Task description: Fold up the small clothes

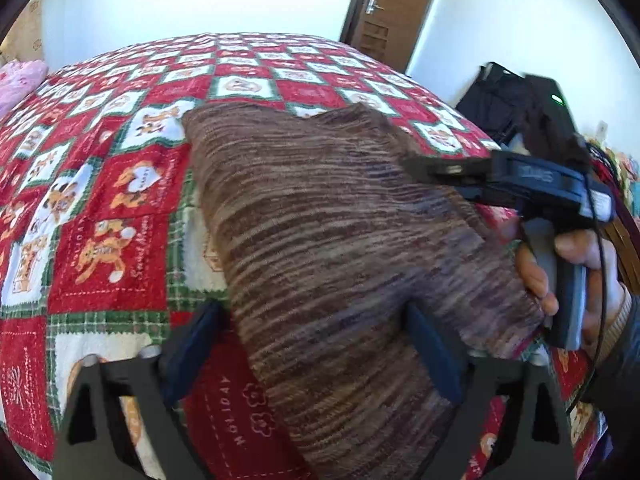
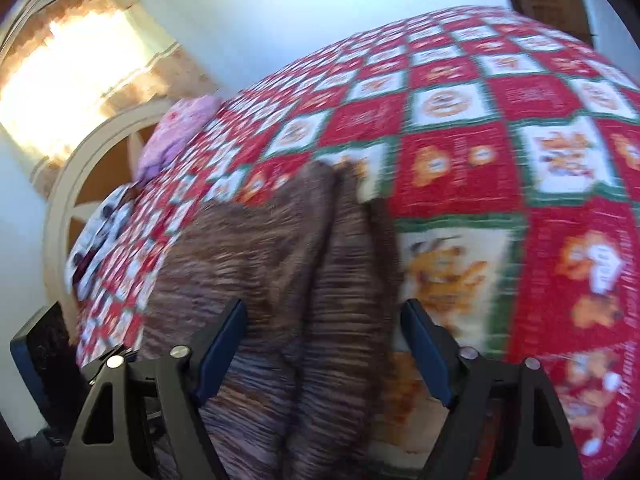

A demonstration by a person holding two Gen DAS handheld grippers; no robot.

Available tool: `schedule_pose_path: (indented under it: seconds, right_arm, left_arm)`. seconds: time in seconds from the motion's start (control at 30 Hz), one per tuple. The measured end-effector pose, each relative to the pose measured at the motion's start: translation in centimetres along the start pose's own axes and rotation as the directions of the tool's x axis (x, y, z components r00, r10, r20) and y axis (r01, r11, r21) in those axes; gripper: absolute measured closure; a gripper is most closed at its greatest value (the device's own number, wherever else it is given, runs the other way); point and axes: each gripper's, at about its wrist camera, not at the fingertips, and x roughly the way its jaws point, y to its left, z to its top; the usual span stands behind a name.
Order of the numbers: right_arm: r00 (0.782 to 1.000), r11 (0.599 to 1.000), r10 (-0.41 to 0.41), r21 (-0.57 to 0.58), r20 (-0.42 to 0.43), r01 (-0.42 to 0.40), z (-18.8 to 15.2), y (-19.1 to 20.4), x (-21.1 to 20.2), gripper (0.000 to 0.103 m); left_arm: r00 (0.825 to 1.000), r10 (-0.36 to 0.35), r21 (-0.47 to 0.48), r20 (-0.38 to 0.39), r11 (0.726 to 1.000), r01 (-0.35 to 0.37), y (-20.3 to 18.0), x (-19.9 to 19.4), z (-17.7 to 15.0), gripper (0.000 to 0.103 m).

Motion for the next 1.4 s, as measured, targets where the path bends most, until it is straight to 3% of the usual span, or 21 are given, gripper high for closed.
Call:
schedule_pose_path:
  seconds: [0.03, 0.1, 0.2, 0.3, 0.5, 0.87, 1.4]
  right_arm:
    - [1.000, 0.999, -0.029, -0.019, -0.006, 0.029, 0.1, 0.6, 0.3, 0.044]
    - [1.000, 1.000, -0.012, -0.005, -0.012, 0.012, 0.1, 1.0, 0.4, 0.071]
    - [1.000, 1.000, -0.023, -0.007, 0.015, 0.023, -0.5, 1.9, -0.2, 0.076]
    - [0.999, 1.000, -0.014, -0.006, 0.046, 0.014, -0.9, 2.7, -1.2, 0.078]
    - [0.994, 0.999, 0.036, -0.014, 0.103, -0.035, -1.9, 5.9, -3.4, 0.080]
    - [0.979, 0.982, 0.189, -0.040, 0.072, -0.187, -4.2, 13.5, -2.9, 0.080]
    - [0.932, 0.914, 0.360, -0.181, -0.049, -0.363, -6.9, 29.3, 1.9, 0.080]
  left_arm:
    - [1.000, -0.002, 0.009, 0.002, 1.000, 0.002, -0.2, -0.1, -0.1, 0.026]
    - [1.000, 0.026, 0.036, 0.016, 0.999, -0.027, -0.7, -0.4, -0.2, 0.039]
    - [0.999, 0.043, 0.056, 0.028, 0.997, -0.045, -1.1, -1.2, -0.4, 0.057]
    - [0.997, 0.057, 0.091, 0.049, 0.994, -0.061, -1.7, -2.6, -0.5, 0.064]
    - [0.994, 0.071, 0.095, 0.088, 0.992, -0.080, -1.8, -6.0, -1.1, 0.067]
    - [0.976, 0.176, 0.066, 0.127, 0.980, -0.186, 1.3, -13.5, -4.7, 0.067]
    - [0.916, 0.351, -0.100, 0.195, 0.936, -0.338, 9.0, -23.9, -11.4, 0.067]
